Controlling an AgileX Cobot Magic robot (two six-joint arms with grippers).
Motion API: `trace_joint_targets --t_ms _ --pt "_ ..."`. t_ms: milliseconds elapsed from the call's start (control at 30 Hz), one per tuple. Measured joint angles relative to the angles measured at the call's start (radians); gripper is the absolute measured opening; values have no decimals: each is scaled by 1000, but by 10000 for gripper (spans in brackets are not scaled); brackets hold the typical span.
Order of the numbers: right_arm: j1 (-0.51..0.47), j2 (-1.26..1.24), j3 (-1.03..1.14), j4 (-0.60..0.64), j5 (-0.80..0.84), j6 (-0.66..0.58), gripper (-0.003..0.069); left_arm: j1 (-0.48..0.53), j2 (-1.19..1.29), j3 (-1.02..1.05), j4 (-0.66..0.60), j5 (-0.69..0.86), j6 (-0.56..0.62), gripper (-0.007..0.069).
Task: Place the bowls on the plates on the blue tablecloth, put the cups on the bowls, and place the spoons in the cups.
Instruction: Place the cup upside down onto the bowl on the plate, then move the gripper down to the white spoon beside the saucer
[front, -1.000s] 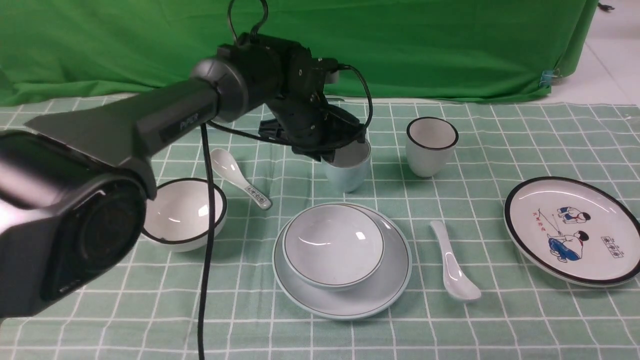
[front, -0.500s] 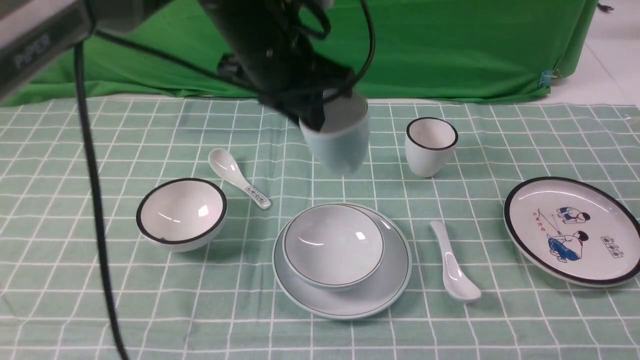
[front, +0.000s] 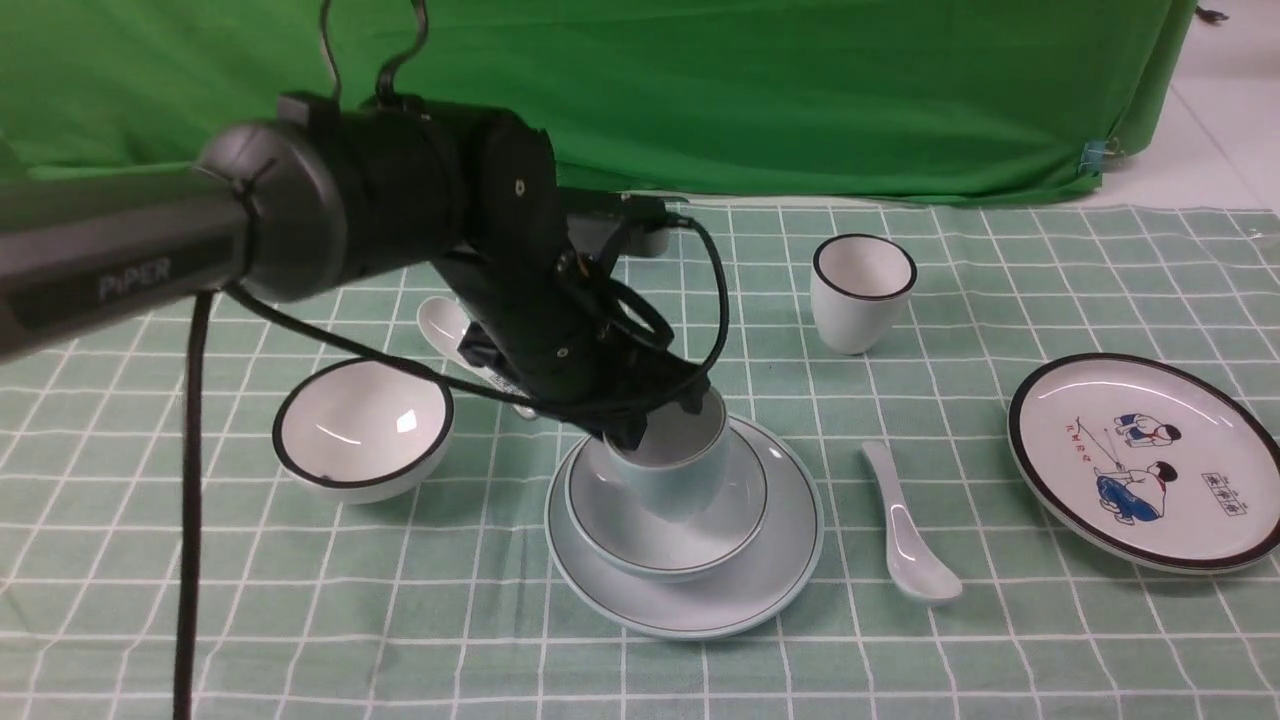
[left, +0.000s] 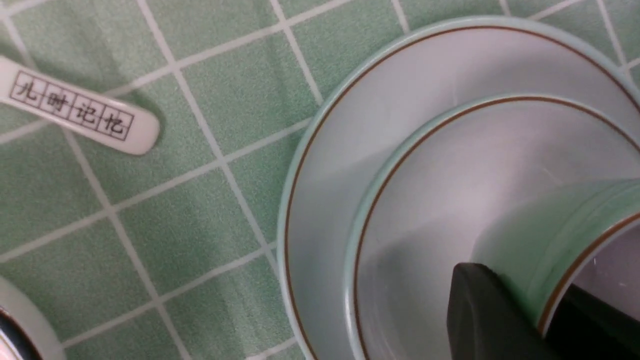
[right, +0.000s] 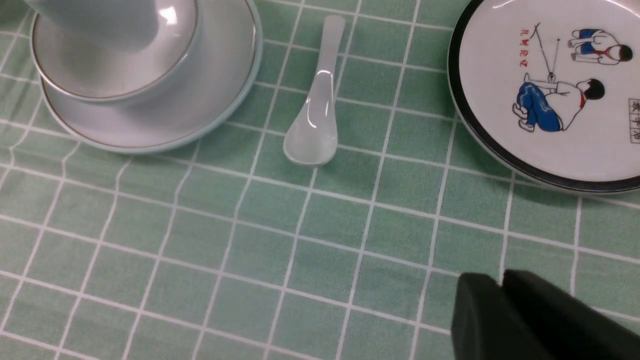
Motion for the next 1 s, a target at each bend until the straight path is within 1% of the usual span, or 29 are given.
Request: trace_joint_targets --t_ms 267,400,500,600,633,700,767,867,900,933,967,1000 --pt "0 0 0 0 1 -1 90 0 33 0 5 1 -7 41" --pt "0 0 0 0 1 -1 90 0 33 0 12 1 -15 56" --pt "0 0 0 0 0 8 90 0 33 0 11 0 -16 116" --pt "0 18 -6 0 7 34 90 0 33 0 11 0 -17 209" --pt "0 22 -8 0 12 34 90 0 33 0 11 0 -17 215" --pt "0 98 -53 0 62 37 90 0 20 -2 18 25 -17 291" --pt "0 177 -105 0 96 37 90 0 -2 -8 33 47 -17 321" --pt "4 322 -182 1 100 34 93 0 -78 -11 59 70 -18 316" --pt "15 400 -214 0 99 29 104 0 -112 -11 70 82 -19 296" --pt "17 401 -220 0 99 27 104 0 -119 -11 73 88 -19 284" --pt "34 477 -251 0 92 19 124 0 -163 -11 89 102 -25 240" --pt "45 508 -266 0 88 12 136 0 -178 -11 94 108 -27 232"
